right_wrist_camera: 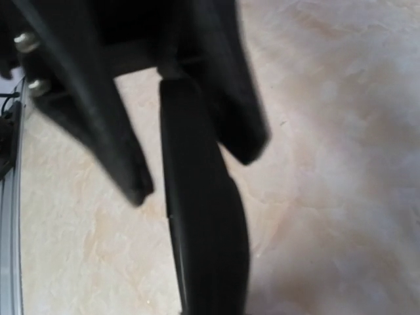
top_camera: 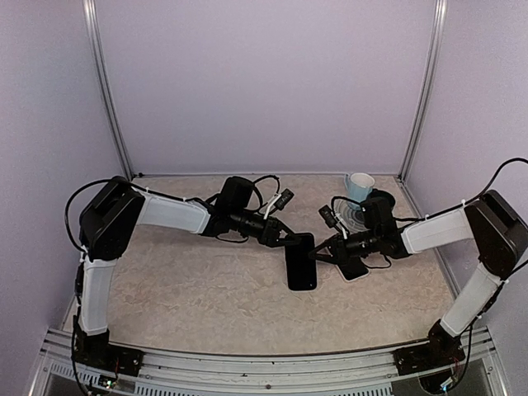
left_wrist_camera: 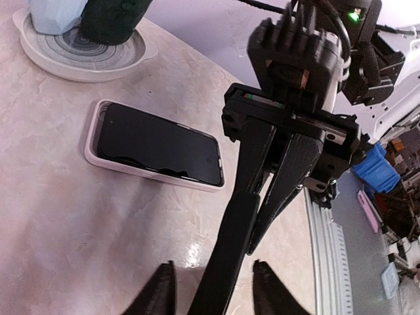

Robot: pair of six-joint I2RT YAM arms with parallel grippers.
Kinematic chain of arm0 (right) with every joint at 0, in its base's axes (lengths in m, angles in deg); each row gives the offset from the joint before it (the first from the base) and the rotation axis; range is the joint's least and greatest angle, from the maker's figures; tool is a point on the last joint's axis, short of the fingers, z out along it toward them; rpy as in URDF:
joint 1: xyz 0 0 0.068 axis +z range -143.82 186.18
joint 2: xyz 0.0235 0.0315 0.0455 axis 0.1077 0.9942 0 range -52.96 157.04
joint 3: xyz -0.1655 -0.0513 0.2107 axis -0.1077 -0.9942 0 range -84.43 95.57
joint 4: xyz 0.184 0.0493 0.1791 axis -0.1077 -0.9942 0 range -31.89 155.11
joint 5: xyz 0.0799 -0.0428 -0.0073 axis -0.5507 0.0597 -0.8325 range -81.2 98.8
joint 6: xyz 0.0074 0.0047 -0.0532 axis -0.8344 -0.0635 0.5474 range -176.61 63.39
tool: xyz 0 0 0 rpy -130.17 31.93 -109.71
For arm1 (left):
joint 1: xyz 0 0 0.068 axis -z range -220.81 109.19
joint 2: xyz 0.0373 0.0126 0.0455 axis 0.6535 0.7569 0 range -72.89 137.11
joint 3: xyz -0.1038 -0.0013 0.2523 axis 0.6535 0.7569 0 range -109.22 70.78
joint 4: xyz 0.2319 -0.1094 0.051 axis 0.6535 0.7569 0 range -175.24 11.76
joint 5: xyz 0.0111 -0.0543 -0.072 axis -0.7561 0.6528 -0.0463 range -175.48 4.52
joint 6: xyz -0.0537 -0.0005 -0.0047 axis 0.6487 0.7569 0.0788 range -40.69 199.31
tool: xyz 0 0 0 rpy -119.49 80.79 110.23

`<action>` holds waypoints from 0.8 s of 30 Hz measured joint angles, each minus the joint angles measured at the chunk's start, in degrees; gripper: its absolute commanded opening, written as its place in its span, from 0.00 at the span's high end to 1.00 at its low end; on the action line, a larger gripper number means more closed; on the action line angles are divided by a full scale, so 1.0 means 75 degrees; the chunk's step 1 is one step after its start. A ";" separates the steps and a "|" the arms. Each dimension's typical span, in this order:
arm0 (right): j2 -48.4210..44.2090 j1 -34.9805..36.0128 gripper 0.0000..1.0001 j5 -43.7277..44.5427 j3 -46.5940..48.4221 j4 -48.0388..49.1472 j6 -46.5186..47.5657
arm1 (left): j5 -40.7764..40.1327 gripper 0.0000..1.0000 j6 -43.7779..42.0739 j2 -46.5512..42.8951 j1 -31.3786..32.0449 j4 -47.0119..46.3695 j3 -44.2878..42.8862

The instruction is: Put the phone into the phone case

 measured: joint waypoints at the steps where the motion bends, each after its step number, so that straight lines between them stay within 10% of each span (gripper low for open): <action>1: 0.0000 0.0003 1.00 0.0055 0.0006 -0.0035 -0.0012 | -0.0111 0.52 0.0082 0.0000 0.0015 0.0029 0.0000; 9: 0.0149 0.0012 1.00 0.0341 0.0487 -0.0781 -0.0058 | -0.1480 0.29 0.0606 -0.0032 -0.0082 0.0099 0.0079; 24: 0.1533 -0.0012 1.00 0.0539 0.2468 -0.2716 -0.0446 | -0.4374 0.28 0.0831 -0.1005 -0.0670 0.0402 0.0697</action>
